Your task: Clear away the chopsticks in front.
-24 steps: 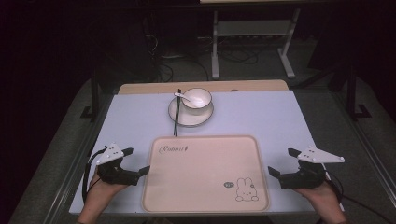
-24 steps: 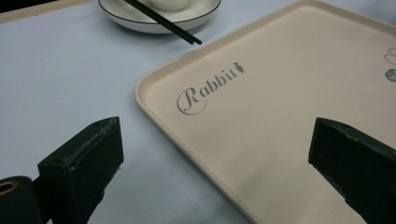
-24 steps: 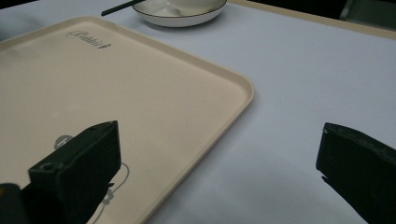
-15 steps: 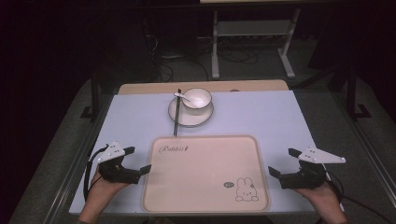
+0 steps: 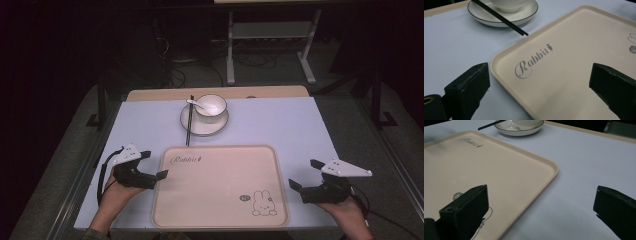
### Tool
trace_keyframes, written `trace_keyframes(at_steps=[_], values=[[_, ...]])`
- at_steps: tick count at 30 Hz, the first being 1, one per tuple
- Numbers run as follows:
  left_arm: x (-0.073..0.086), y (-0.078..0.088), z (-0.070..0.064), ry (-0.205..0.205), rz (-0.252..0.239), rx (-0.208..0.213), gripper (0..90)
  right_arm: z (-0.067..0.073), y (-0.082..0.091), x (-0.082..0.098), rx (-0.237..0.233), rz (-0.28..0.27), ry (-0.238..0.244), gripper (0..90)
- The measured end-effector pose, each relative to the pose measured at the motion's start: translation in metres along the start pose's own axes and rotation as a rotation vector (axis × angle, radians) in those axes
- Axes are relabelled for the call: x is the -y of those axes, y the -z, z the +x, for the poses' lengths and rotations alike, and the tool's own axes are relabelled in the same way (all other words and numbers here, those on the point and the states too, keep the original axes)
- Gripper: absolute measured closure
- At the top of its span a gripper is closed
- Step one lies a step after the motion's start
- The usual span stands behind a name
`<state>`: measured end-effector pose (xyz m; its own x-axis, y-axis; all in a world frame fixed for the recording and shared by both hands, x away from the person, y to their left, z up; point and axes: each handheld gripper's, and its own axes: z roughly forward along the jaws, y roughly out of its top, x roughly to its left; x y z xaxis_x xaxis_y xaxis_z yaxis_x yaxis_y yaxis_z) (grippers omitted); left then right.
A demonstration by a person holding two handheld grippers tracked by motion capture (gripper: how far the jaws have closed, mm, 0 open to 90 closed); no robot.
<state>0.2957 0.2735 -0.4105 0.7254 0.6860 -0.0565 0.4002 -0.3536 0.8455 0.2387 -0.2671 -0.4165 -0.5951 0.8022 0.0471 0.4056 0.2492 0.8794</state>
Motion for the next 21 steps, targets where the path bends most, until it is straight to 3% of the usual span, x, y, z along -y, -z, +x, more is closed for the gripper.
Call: trace_keyframes(at_steps=[3, 21], values=[[-0.003, -0.004, 0.000, -0.018, 0.012, 0.001, 2.5, 0.000, 0.000, 0.000, -0.008, -0.003, -0.003, 0.0], [-0.033, -0.036, 0.020, -0.012, 0.015, -0.011, 2.5, 0.002, -0.001, 0.003, -0.013, 0.006, 0.007, 0.0]])
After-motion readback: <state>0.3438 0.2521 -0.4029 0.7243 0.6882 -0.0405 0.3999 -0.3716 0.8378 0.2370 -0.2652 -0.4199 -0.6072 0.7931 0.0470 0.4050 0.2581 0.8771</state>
